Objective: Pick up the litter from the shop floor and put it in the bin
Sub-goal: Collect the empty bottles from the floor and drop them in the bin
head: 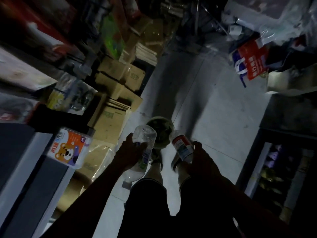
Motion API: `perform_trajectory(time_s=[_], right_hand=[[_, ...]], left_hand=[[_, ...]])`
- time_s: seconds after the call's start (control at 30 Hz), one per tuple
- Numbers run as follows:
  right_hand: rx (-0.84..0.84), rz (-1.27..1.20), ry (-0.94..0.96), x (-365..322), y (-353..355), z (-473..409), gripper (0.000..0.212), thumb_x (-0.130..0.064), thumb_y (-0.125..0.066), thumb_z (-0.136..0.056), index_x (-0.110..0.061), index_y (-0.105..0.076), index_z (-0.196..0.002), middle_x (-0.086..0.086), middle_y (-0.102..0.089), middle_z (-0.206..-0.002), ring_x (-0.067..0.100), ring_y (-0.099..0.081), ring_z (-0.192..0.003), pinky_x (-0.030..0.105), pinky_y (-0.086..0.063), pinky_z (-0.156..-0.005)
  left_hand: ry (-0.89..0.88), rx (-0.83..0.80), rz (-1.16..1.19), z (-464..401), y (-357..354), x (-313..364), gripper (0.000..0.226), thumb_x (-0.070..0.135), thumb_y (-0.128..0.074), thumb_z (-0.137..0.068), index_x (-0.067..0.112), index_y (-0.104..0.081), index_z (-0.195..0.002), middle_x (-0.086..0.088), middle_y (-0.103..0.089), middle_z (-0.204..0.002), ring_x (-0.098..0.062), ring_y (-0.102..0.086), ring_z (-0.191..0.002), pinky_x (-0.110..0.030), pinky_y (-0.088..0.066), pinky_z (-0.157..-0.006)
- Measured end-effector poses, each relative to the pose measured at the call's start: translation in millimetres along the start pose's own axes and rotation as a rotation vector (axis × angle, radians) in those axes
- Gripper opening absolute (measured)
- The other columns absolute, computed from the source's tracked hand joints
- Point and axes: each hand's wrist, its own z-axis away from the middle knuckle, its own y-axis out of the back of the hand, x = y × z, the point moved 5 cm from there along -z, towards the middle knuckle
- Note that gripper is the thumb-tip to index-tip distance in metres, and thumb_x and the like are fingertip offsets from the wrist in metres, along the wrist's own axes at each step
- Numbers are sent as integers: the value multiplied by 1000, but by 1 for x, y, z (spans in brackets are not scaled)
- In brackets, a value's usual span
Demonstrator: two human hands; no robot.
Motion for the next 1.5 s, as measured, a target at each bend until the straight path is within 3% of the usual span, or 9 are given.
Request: perform_trajectory(time_s=[0.13, 0.23, 0.3, 0.43, 0.5, 0.77, 0.93, 1.1, 1.5], right_hand=[[-197, 13, -1, 6, -48, -75, 98, -46, -80, -74, -17, -18, -145, 7, -59, -127, 28, -65, -106, 40, -54, -86], [-249, 62, 37, 16, -84, -138, 91, -43, -78, -78, -11, -22, -143, 10, -54, -131, 29, -61, -111, 32, -46, -79], [-288, 91, 72, 20, -112, -177, 89, -45, -77, -77, -14, -23, -141, 10, -48, -134, 31, -59, -114, 34, -49, -80], [-341, 195, 143, 29, -171, -251, 93, -60, -69, -74, -20, -24, -145, 12, -38, -133, 33, -54, -111, 38, -53, -75], [-349, 219, 155, 33, -194, -283, 84, -50, -72, -81, -19, -29, -146, 13, -38, -131, 26, -50, -104, 26, -43, -65], [-364, 209, 235, 40, -268, -357, 34, -31, -59, -95, -12, -51, -122, 3, -57, -96, 24, -62, -87, 34, -52, -71], [-363, 192, 271, 50, -274, -349, 41, -33, -60, -92, -14, -50, -128, 6, -58, -110, 24, -66, -98, 30, -51, -73], [-370, 261, 227, 53, -244, -320, 60, -40, -59, -94, -15, -35, -144, 12, -58, -122, 26, -62, -108, 31, -47, -81], [-372, 249, 255, 18, -119, -241, 64, -48, -58, -91, -14, -38, -141, 12, -51, -135, 31, -53, -126, 45, -48, -99]], left_hand=[[182, -75, 97, -73, -45, -19, 92, 56, -69, -87, 19, -18, -153, -16, -54, -142, -35, -59, -118, -45, -50, -97], [280, -146, 128, -128, -85, -36, 81, 44, -82, -81, 21, -19, -127, -7, -57, -125, -17, -62, -91, -36, -55, -75], [347, -167, 94, -166, -113, -44, 83, 39, -86, -75, 21, -17, -116, -9, -52, -121, -17, -60, -92, -31, -52, -67], [406, -147, -24, -242, -162, -51, 91, 34, -85, -74, 17, -16, -131, -14, -32, -130, -36, -44, -125, -38, -48, -77], [375, -153, -88, -279, -179, -54, 96, 38, -83, -76, 16, -15, -140, -16, -29, -136, -38, -43, -127, -37, -48, -77], [228, -73, -548, -374, -210, -71, 101, 79, -57, -81, 10, -28, -149, -19, -39, -135, -37, -46, -125, -41, -47, -94], [100, 35, -641, -373, -206, -71, 81, 63, -61, -85, 12, -36, -142, -16, -43, -129, -32, -50, -115, -40, -50, -84], [36, 115, -751, -335, -187, -61, 64, 65, -48, -92, 9, -47, -124, -10, -43, -100, -21, -47, -79, -29, -38, -61], [73, 132, -595, -201, -126, 12, 46, 51, -53, -93, 19, -51, -125, -6, -58, -116, -20, -60, -99, -29, -44, -72]])
